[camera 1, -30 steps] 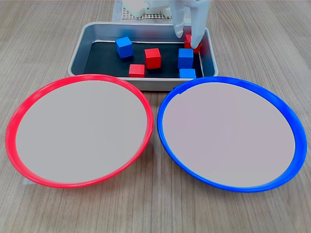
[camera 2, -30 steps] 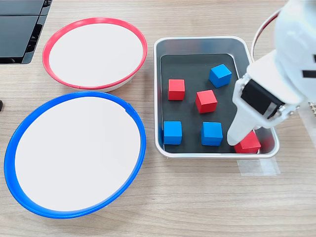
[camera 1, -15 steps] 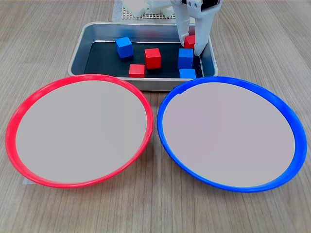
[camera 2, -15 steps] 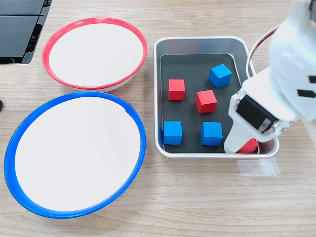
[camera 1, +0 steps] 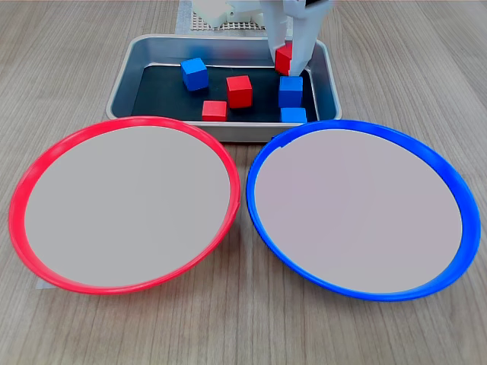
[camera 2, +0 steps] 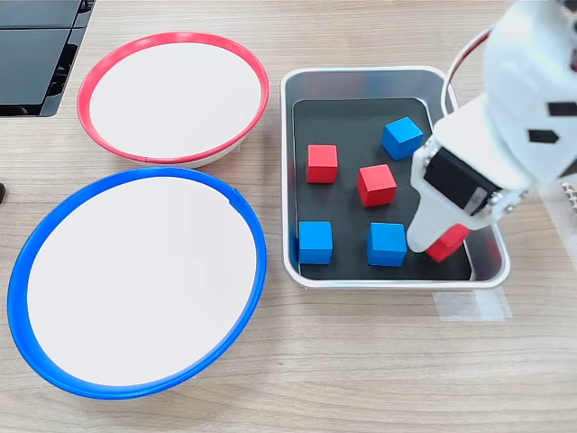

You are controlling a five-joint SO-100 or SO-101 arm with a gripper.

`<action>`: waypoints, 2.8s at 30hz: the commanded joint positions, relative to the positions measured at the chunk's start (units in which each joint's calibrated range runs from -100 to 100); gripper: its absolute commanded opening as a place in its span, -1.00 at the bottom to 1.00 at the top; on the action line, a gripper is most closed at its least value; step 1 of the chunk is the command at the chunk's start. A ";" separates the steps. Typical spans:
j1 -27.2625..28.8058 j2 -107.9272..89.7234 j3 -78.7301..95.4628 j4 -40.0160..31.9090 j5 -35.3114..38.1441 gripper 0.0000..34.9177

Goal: Move six blocks from tray to matching dishes

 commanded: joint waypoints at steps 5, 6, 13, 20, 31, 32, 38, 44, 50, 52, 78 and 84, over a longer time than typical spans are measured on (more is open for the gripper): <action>20.85 13.08 -29.82 -13.76 -1.22 -0.99; 22.45 16.58 -32.73 -15.91 -1.32 -0.99; 27.91 33.72 -42.56 -23.75 1.76 -0.98; 30.55 32.61 -39.65 -22.02 7.77 0.51; 32.62 1.31 -12.43 -9.14 34.82 -0.64; 32.33 -0.57 -9.15 -10.79 36.04 -0.46; 28.10 -1.67 -1.14 -15.50 37.12 -0.14; 24.62 0.97 0.68 -17.97 36.78 -0.07; 24.05 4.21 3.14 -23.09 38.53 -0.07; 24.05 5.66 3.32 -23.83 39.02 -0.10; 27.63 28.26 -44.65 -15.33 22.32 -0.99; 28.85 32.95 -43.29 -19.79 24.57 0.37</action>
